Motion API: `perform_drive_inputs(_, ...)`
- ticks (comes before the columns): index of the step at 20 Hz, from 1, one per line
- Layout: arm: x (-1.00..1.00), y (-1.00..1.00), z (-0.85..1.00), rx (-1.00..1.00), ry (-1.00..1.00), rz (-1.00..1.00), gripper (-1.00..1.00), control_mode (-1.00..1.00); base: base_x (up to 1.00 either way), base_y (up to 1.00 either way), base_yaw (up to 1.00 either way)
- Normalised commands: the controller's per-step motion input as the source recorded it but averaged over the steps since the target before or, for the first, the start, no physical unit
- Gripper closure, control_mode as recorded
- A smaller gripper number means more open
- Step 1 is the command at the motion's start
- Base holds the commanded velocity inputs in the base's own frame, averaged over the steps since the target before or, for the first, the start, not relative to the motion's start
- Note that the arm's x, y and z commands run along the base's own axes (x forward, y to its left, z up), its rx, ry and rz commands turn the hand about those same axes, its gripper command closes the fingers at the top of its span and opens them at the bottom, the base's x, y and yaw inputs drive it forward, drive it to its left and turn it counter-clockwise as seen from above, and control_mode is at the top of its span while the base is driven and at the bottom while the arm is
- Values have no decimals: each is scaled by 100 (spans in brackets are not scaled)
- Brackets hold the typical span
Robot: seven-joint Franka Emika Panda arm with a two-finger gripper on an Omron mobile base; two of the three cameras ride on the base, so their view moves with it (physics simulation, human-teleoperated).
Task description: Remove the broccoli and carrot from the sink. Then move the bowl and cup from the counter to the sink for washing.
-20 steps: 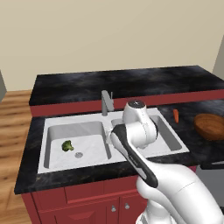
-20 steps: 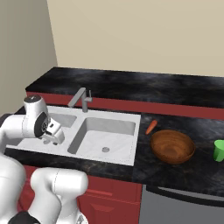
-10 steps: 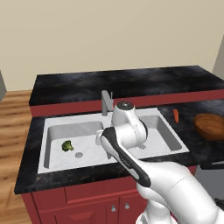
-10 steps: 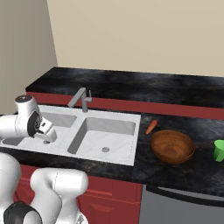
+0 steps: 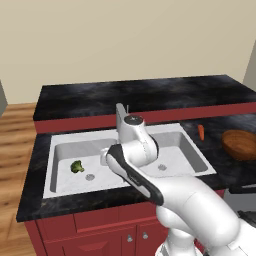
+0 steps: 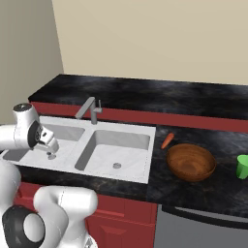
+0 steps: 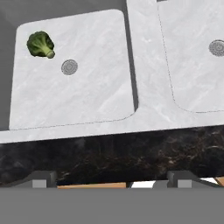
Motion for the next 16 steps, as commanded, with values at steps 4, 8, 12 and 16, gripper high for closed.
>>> perform_drive_inputs(4,22,19,0,0,0,7,-100,-100,0,0,0)
perform_drive_inputs(8,24,18,0,0,0,4,-100,-100,0,0,0)
perform_drive_inputs(12,20,13,0,0,0,4,-100,-100,0,0,0)
perform_drive_inputs(16,15,12,0,0,-2,5,-100,-100,0,0,0)
